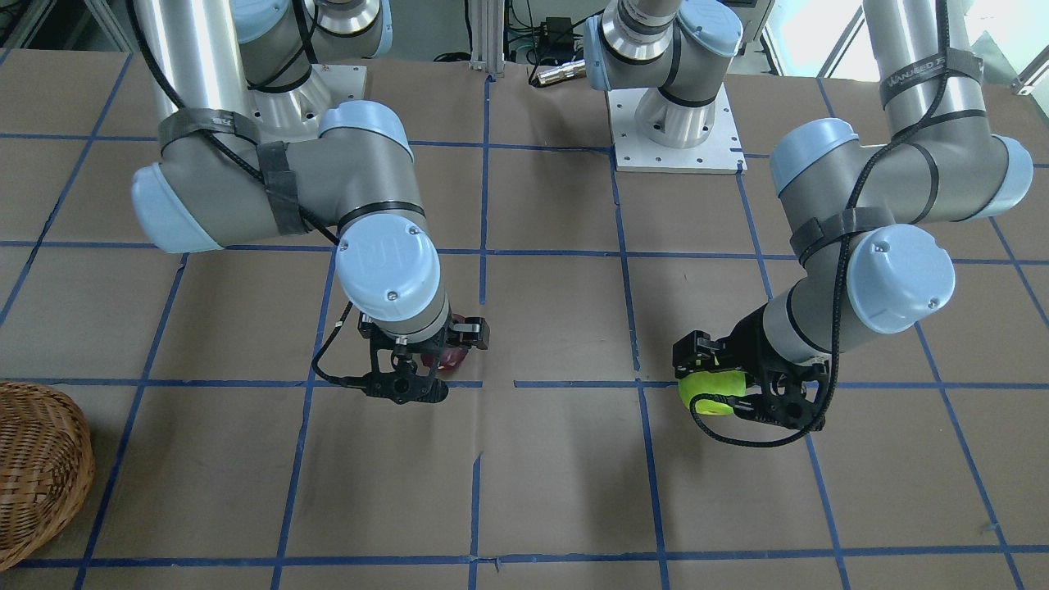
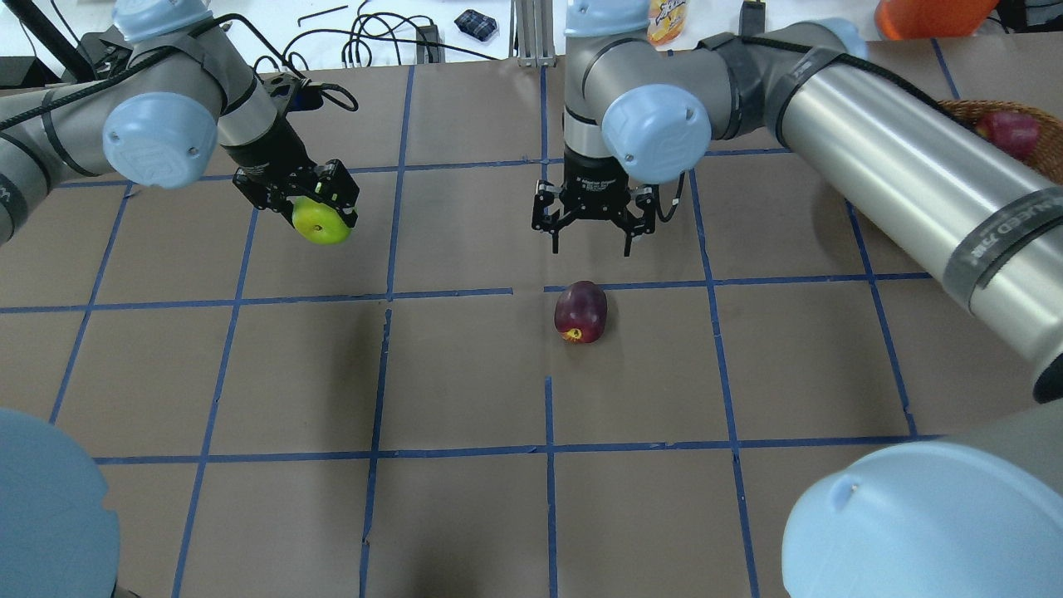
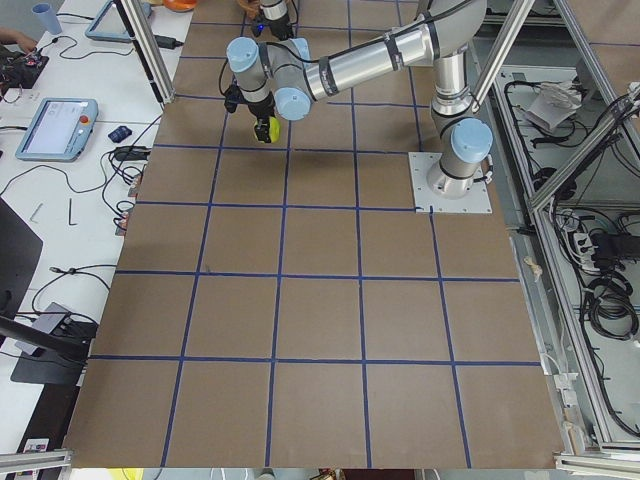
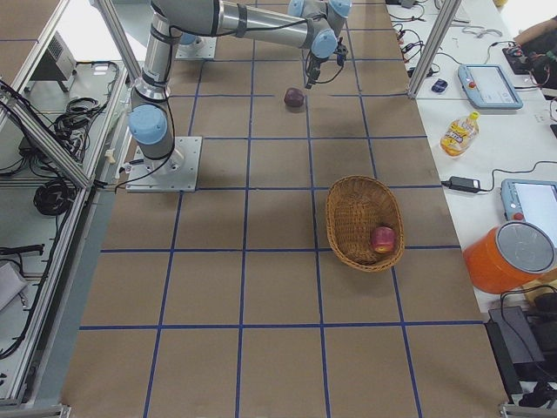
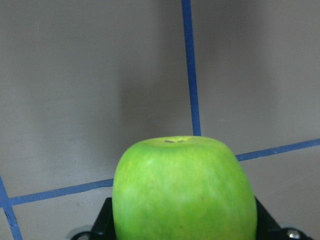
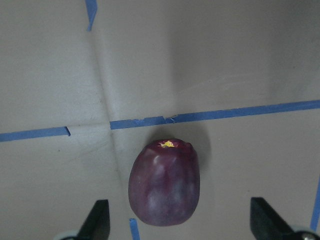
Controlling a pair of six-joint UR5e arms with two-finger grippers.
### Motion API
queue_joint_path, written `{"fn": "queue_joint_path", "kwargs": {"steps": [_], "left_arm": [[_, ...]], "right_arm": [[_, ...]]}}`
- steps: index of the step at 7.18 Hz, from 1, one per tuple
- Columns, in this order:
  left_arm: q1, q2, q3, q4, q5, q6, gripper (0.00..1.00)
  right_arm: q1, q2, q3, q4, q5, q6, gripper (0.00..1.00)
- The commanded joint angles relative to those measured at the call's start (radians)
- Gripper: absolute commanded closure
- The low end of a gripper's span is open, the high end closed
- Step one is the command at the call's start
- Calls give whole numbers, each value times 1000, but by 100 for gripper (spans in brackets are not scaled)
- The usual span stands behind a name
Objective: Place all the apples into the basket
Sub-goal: 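Grasp purple apple with right gripper while left carries green apple toward center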
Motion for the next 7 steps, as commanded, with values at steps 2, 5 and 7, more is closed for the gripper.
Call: {"fn": "queue_joint_path", "kwargs": {"steps": [2,5,7], "left_arm": [[-14,-10,12,11,-4,12,100],[-33,-10,12,11,-93,3,100],[-87,-7,12,31,-51,-41,100]], "right_arm": [[49,-2,205,-299,-31,28,0],[51,-2,273,-312,-104,17,0],[50,-2,272,-314,-92,14,7]]}}
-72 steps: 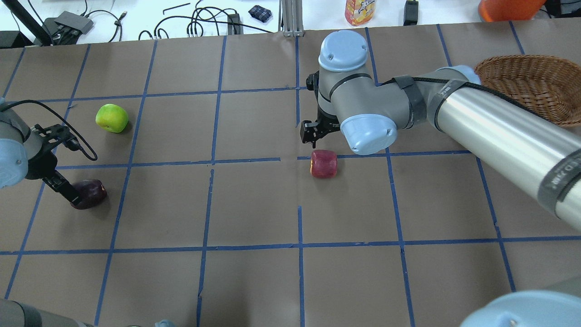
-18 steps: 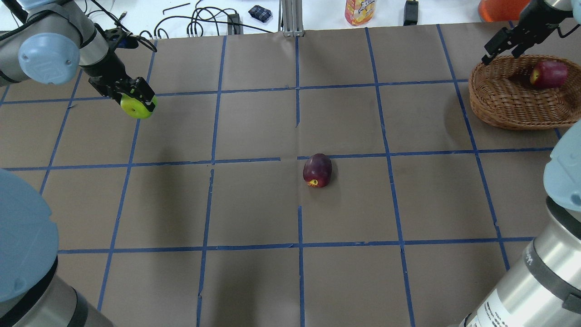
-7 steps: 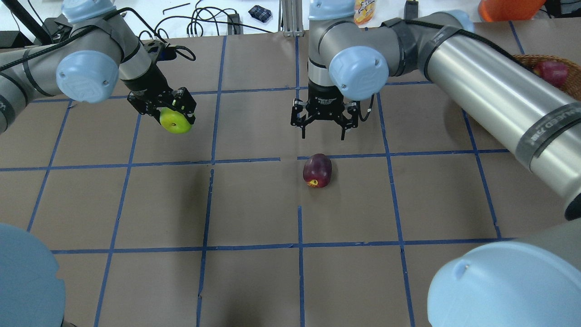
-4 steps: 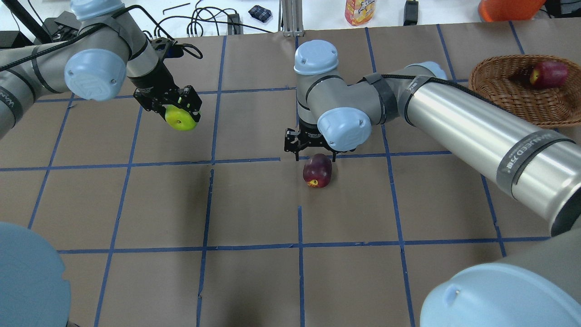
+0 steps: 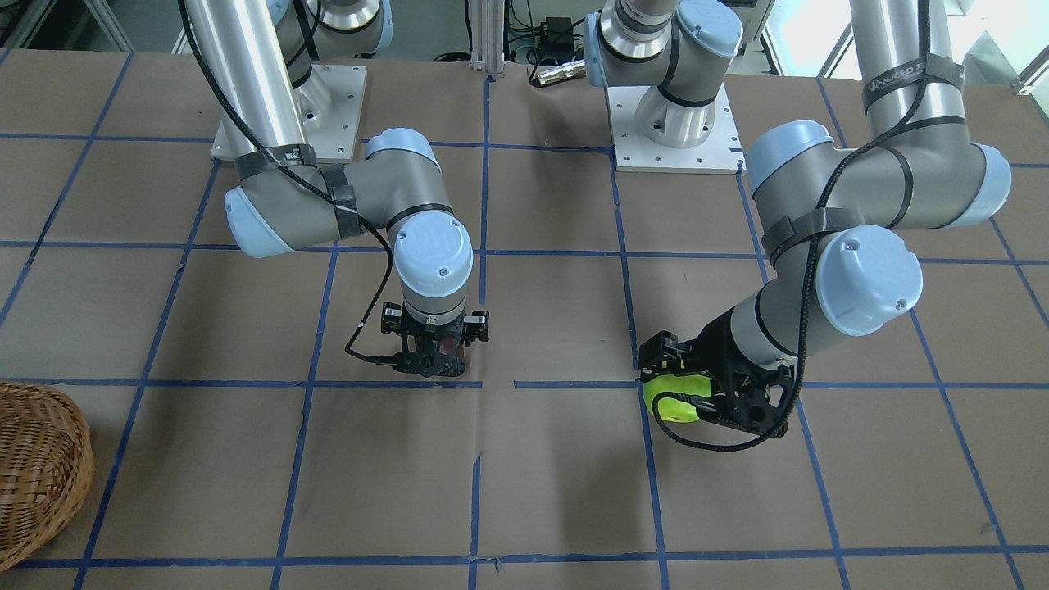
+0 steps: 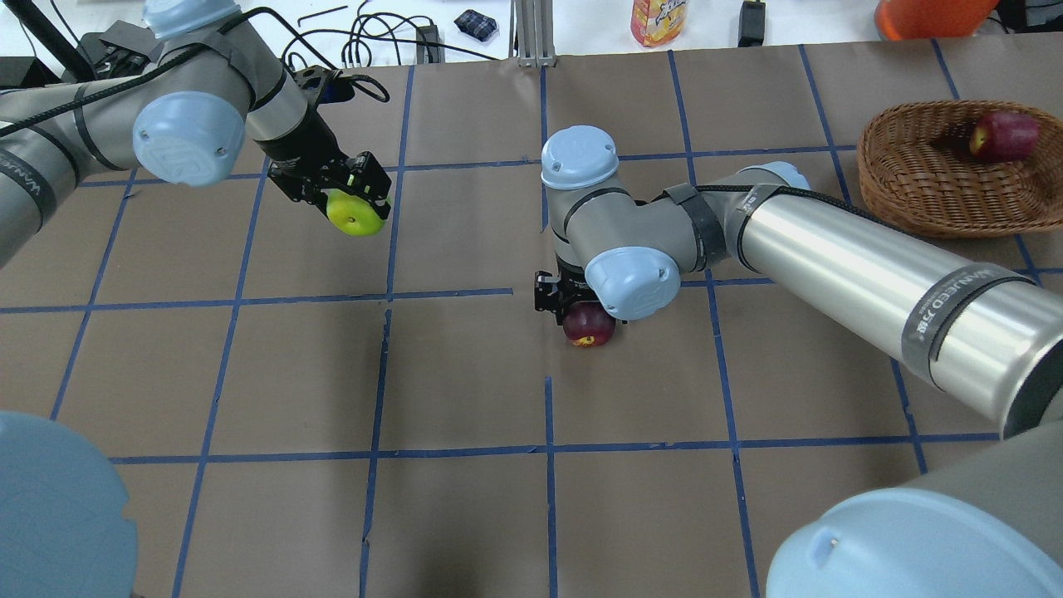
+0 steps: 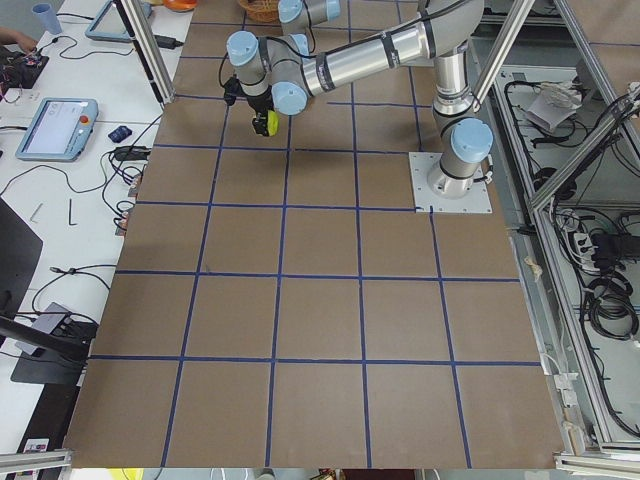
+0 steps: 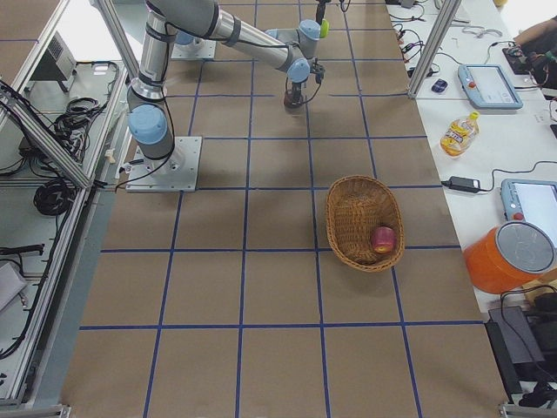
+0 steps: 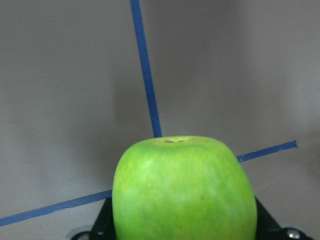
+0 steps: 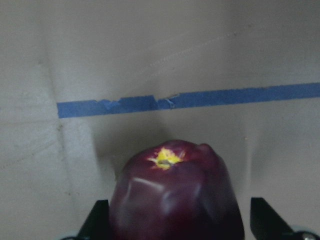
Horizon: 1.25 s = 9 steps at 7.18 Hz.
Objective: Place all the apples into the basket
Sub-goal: 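Grasp purple apple with right gripper while left carries green apple toward center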
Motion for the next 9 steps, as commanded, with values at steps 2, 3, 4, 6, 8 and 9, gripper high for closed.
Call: {"fn": "queue_joint_path", "kwargs": {"steps": [2,3,4,6,8,9], "left_arm": [[-106,2,0,13,37,-195,100],[-114,-1,-2,18,37,-209,100],[-112,-1,-15,18,28,-208,100],[-163,-10,-18,20,18,-296,100],[-247,-33,-18,109,9,-405,100],[-314,-50,-17,122,9,-542,100]], "right_arm": [[-7,-5,-21,-4,2,-20,72],[-16,-30,-56,-6,17,-35,75],[-45,-46,-87,2,11,-81,76],[-200,-92,-113,22,12,-246,77],[-407,-112,-116,22,11,-584,77],[-518,-121,-119,22,3,-707,81]]}}
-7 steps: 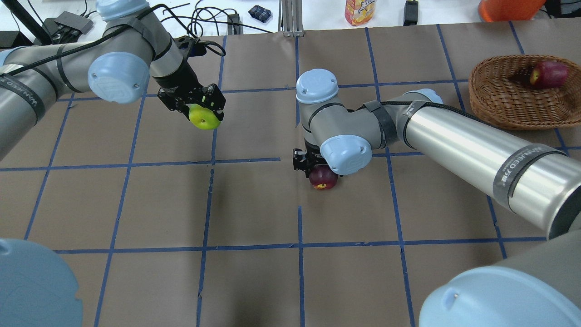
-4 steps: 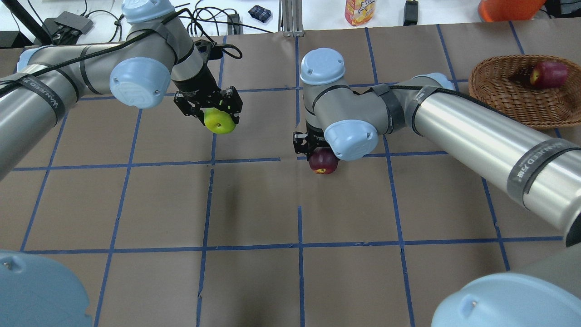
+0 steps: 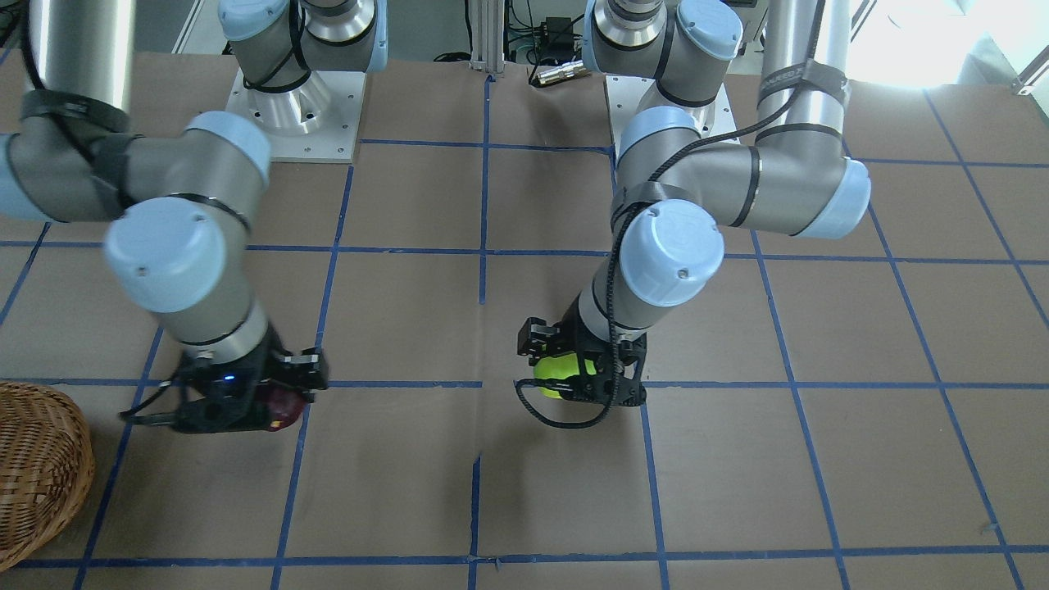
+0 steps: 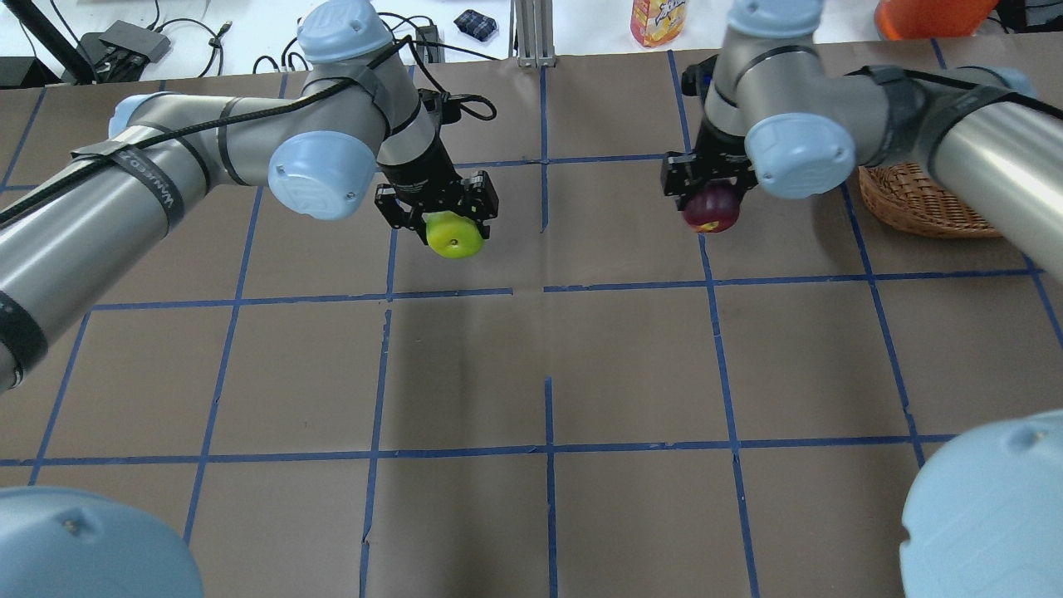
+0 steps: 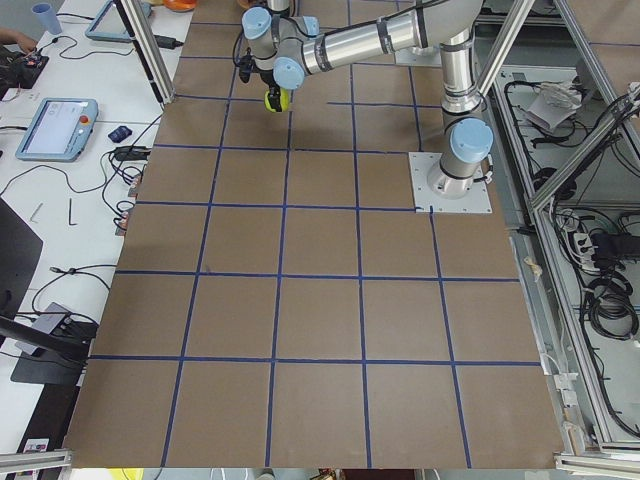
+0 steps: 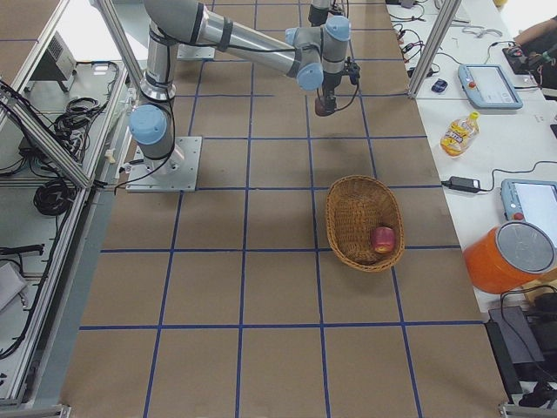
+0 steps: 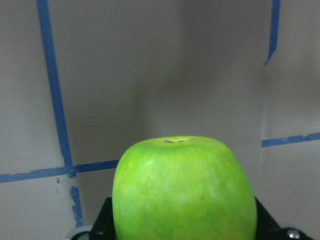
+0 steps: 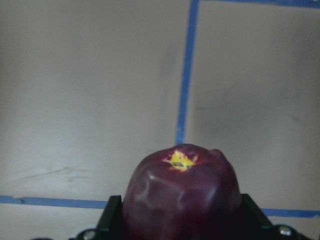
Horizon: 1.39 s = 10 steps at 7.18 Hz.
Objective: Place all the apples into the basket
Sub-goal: 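Carry purple apple into basket with right while left sets green apple at center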
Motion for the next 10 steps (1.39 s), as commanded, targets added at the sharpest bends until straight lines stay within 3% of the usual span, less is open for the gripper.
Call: {"fn": "queue_joint_path", "kwargs": {"steps": [1,2,4,5,7,8,9,10], "left_arm": [[-158,-59,-2,55,7,-167,100],[-201,-101,-1,156,7,-234,100],[-264,-174,2,247,11,-344,95],[-276,-183,1,250,49,-357,1],[-252,-153,33,235,74,-344,0],[-173,-128,48,218,7,-344,0],[-75,-78,74,113,-106,-339,0],[-19,-26,91,21,-107,-244,0]], "right_arm": [[-255,-9,-8,-2,-7,-311,84],[-341,19,-31,-21,-7,-441,84],[-393,181,-238,-3,-57,-560,84],[-435,245,-303,1,-47,-627,83],[-463,318,-359,-19,-38,-686,79],[-465,341,-371,-33,-24,-688,67],[-465,361,-379,-68,-21,-685,41],[-465,373,-388,-71,-16,-685,27]]}}
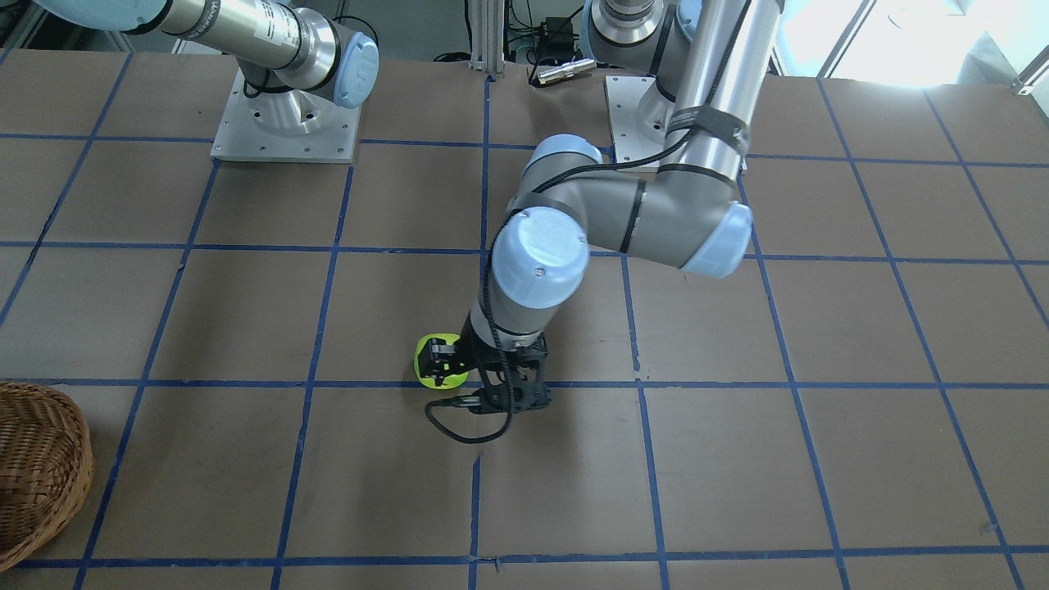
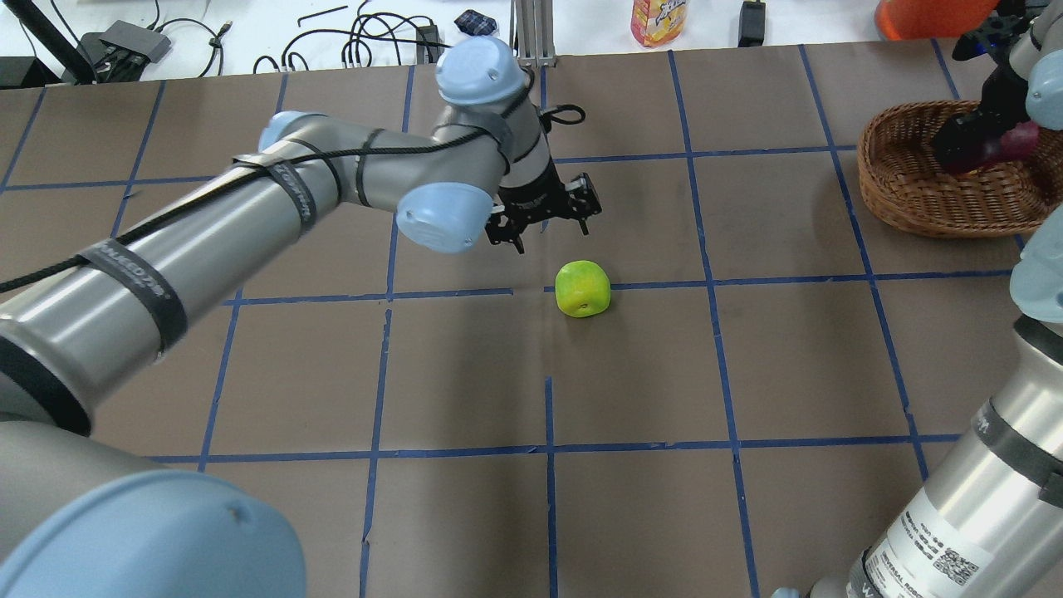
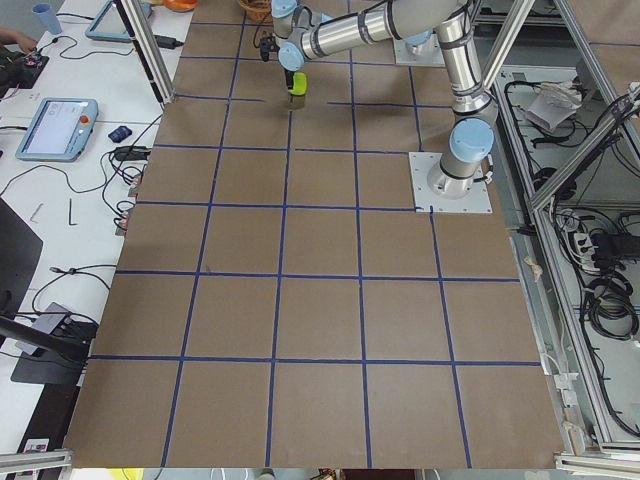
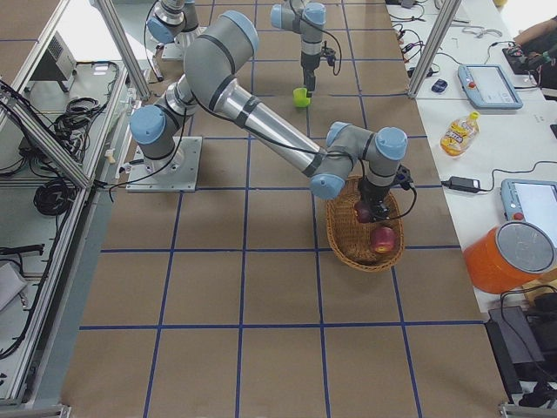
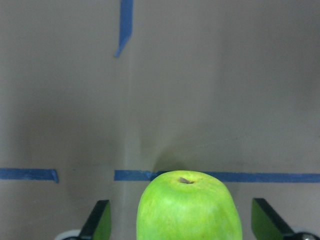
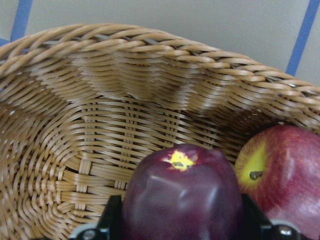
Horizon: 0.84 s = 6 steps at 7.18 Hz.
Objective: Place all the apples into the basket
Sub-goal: 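Carry purple apple into basket with right while left sets green apple at center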
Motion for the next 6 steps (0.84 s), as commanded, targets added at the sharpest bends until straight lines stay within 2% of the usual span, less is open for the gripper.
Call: {"fn": "queue_joint_path", "kwargs": {"steps": [1,2,3,4,6], "left_arm": [[122,123,31,-204,-34,112,0],[173,198,35,-302,43,210,0],[235,246,22,-373,208,394,0],[274,295,17,-416,257,483,0],[274,401,16,-458,260,539,0]], "right_arm": [[-1,22,-16,-13,7,-2,2],[-1,14,-15,-1,8,2,1],[1,5,-13,2,8,2,0],[7,-9,-15,41,8,4,0],[60,-84,-6,152,5,24,0]]}}
